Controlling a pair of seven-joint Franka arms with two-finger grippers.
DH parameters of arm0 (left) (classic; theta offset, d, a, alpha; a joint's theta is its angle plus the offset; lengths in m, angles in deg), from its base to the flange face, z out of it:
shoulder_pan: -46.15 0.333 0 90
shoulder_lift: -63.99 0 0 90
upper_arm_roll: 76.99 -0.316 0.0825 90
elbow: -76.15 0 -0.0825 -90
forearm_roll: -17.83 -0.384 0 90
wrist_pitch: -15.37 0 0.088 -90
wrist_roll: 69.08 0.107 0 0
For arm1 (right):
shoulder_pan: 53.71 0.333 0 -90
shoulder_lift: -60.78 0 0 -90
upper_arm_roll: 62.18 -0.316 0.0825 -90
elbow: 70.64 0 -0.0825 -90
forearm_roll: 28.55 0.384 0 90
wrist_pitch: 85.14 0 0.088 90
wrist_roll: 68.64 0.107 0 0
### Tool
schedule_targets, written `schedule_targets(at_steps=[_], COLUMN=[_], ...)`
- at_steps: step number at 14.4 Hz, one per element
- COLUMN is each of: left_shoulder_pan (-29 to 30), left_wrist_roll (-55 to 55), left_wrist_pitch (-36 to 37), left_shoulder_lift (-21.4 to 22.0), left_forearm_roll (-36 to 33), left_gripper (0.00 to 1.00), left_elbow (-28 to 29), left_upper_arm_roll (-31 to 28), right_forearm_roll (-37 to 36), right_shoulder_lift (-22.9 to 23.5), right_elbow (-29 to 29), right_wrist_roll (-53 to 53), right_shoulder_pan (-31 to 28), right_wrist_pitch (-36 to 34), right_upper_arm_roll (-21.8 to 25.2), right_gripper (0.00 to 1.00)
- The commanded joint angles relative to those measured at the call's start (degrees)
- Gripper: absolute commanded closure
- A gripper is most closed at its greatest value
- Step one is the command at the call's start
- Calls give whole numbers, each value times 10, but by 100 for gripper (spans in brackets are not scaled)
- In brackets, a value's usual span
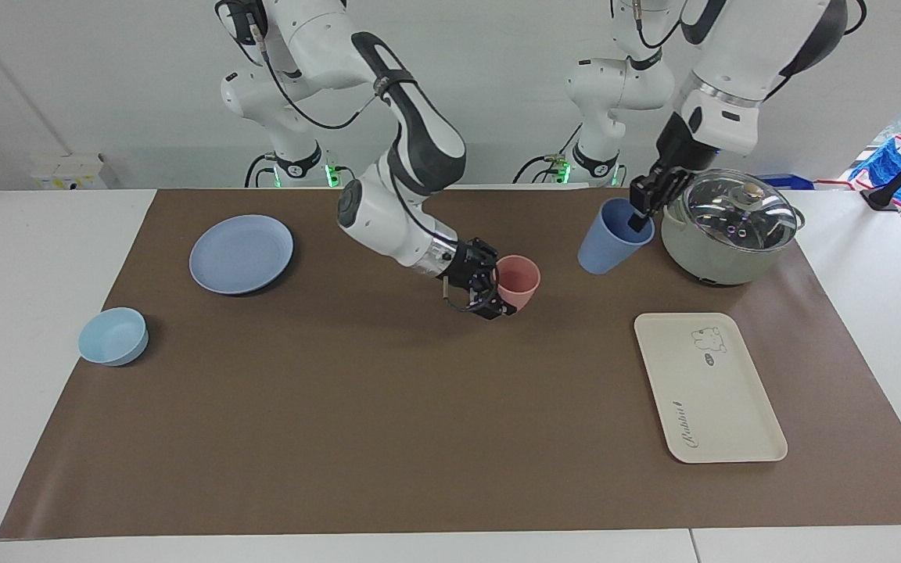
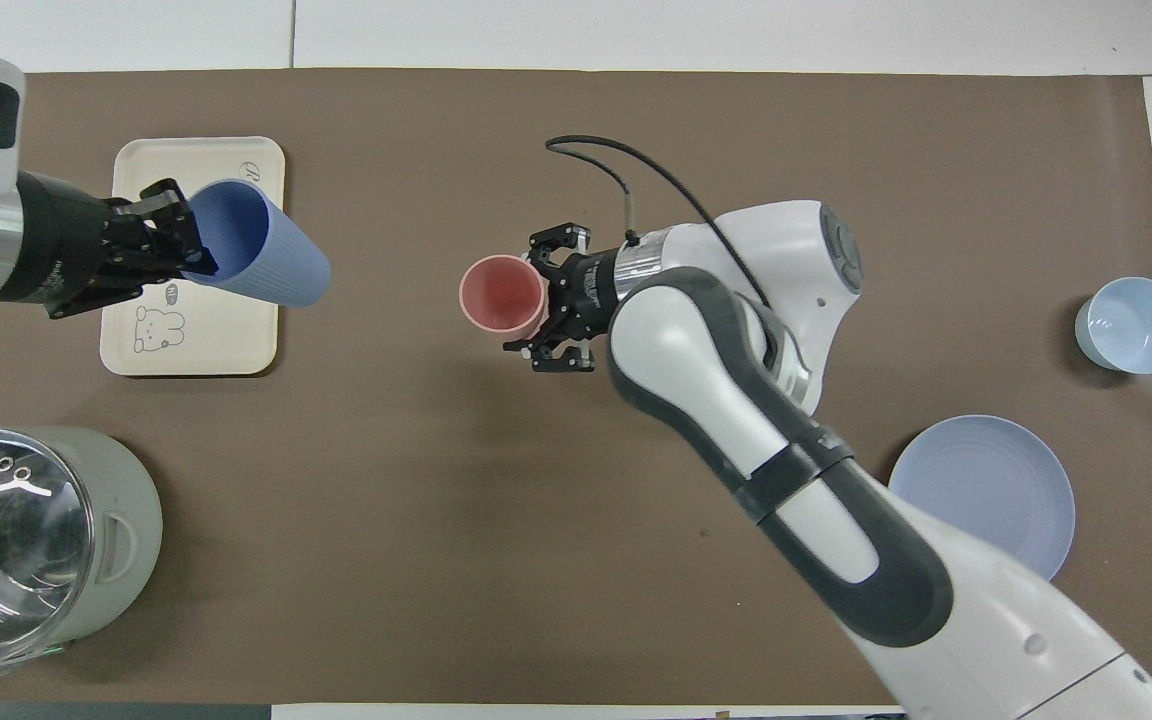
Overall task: Place cup on tray
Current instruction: 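Pull the cup with the left gripper while the right gripper withdraws, then set the cup upright on the tray with the left gripper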
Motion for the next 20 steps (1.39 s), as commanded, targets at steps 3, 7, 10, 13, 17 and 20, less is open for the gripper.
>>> schedule_targets(at_steps=[3,7,10,13,17,20], left_shoulder_pan=[53,96,129,131,153,159], left_wrist_roll=[97,180,247,250,276,284], left_wrist_pitch=[-76,-113,-171,-214,-257,-323], left_shoulder_lift=[-21,-48,-52,-77,-98,-142], left_forearm_roll=[8,1,-1,-1,-1,-5], left_gripper=[100,100,100,100,100,100], left_elbow=[59,85,142,153,153,151], left_upper_arm_roll=[1,1,1,1,1,1], right_forearm_roll=[-52,-115,-200,-235,-236,-238], right_shoulder_lift=[-31,-27,-6,47,149,223], right_elbow=[-31,-13,33,93,194,283], right_wrist_roll=[-149,-215,-275,-334,-365,-365], right_shoulder_pan=[-174,-300,-366,-416,-451,-453], right_wrist_pitch=[-161,-272,-347,-400,-466,-520], right_upper_arm_roll=[-3,0,-1,-2,-8,-8], right_gripper=[100,100,100,100,100,100])
